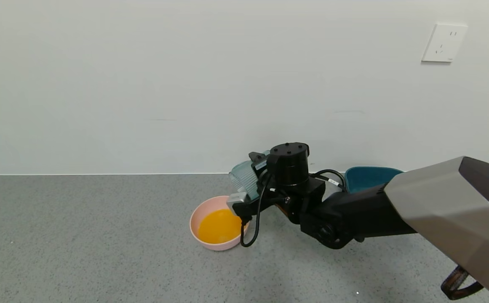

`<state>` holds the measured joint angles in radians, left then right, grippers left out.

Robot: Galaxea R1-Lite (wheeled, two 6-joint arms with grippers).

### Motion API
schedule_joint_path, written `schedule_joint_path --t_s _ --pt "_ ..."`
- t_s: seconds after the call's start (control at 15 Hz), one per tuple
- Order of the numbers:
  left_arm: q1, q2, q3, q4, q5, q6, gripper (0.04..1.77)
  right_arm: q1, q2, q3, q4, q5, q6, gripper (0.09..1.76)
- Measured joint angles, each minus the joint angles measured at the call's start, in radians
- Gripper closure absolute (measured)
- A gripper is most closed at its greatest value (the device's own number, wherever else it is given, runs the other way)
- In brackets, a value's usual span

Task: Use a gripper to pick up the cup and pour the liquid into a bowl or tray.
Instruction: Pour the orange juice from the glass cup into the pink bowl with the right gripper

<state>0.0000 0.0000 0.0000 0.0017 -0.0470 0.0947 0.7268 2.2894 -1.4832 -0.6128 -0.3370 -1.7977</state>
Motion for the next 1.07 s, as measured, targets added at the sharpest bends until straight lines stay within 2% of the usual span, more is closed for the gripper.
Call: schedule_joint_path --t_s 0.6,0.73,1.07 --pt "0.0 0.0 0.0 0.0 0.0 0.0 0.09 -0.008 -0.007 0.001 -0.012 0.005 0.016 0.48" --pt "0.0 0.0 0.0 0.0 0.0 0.0 0.09 -0.009 -0.012 0.011 -0.011 0.004 0.116 0.48" --pt "0.0 0.0 0.0 0.0 0.0 0.0 0.09 -0.001 -0.039 0.04 -0.011 -0.043 0.455 0.48"
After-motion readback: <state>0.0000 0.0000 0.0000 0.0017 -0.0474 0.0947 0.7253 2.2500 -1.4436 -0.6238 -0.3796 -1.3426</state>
